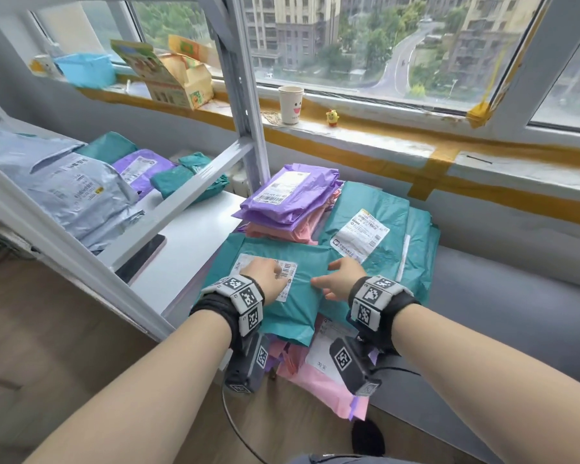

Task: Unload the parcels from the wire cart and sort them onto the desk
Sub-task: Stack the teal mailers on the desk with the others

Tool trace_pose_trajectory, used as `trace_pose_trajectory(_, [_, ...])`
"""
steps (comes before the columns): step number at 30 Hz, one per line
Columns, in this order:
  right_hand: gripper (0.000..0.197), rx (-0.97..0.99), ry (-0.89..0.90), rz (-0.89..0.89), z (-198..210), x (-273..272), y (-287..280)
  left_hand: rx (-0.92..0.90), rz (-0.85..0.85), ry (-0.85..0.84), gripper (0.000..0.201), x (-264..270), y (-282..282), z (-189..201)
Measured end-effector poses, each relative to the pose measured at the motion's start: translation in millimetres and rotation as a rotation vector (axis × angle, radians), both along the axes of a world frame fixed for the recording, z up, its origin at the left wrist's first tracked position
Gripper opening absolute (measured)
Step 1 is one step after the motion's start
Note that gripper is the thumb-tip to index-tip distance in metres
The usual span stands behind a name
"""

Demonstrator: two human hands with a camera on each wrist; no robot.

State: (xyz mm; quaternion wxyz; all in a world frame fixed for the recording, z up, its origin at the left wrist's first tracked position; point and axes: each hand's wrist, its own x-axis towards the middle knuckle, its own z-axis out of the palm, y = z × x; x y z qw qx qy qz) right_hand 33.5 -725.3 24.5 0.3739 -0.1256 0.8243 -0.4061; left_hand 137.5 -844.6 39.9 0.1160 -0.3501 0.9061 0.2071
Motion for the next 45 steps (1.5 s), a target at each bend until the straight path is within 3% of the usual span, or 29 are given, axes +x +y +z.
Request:
trace_pose_trajectory(2, [0.024, -0.061, -0.076, -0.043, 1, 3, -1, 0.004, -0.007, 0.027, 0.038, 6, 0, 0])
trace_pose_trajectory(5, [0.031, -0.192, -0.267, -0.164, 0, 4, 0, 0.030, 0.007, 0.118, 0.036, 15, 0, 9])
trace_pose_trajectory(7, [0.019, -0.264, -0.310, -0.154, 5, 7, 6, 0.022, 0.029, 0.197, 0.034, 21, 0, 19])
trace_pose_trajectory(10, [0.021, -0.381, -0.327, -0.194, 10, 5, 23, -0.072, 0.076, 0.354, 0.027, 26, -1, 35])
trace_pose_trajectory(15, [0.025, -0.658, -0.436, -0.523, 18, -18, 49, -0.153, 0.127, 0.537, 0.024, 14, 2, 47])
trace_pose_trajectory(19, [0.031, -0.852, -0.505, -0.754, 21, -39, 60, -0.048, 0.040, 0.417, 0.029, -7, 12, 34])
trace_pose_trajectory(22, [0.026, -0.874, -0.508, -0.885, 17, -51, 62, -0.039, 0.016, 0.283, 0.038, -18, 22, 20])
trace_pose_trajectory(24, [0.037, -0.887, -0.512, -0.976, 5, -63, 60, -0.043, 0.015, 0.188, 0.043, -25, 26, 11])
trace_pose_trajectory(26, [0.035, -0.871, -0.520, -1.002, -5, -70, 58, -0.043, 0.015, 0.103, 0.046, -31, 29, 4])
trace_pose_trajectory(27, [0.035, -0.831, -0.510, -0.985, -9, -72, 56, -0.043, 0.023, 0.077, 0.046, -34, 31, 2])
trace_pose_trajectory(30, [0.061, -0.712, -0.463, -0.884, -16, -74, 53, -0.032, 0.043, 0.030, 0.046, -44, 34, -3])
trace_pose_trajectory(34, [0.030, -0.501, -0.315, -0.751, -19, -66, 45, -0.012, 0.053, 0.007, 0.046, -56, 35, -4])
trace_pose_trajectory(37, [0.008, -0.148, 0.012, -0.632, -28, -71, 46, -0.013, 0.060, -0.002, 0.045, -63, 34, -4])
trace_pose_trajectory(40, [0.009, 0.007, 0.243, -0.450, -21, -76, 54, -0.070, 0.064, 0.027, 0.040, -69, 34, 0])
trace_pose_trajectory(43, [0.027, 0.068, 0.507, -0.287, -10, -81, 59, -0.167, 0.079, 0.056, 0.037, -73, 35, 2])
trace_pose_trajectory(45, [0.043, 0.147, 0.601, -0.038, -5, -84, 58, -0.190, 0.067, 0.030, 0.041, -76, 35, -1])
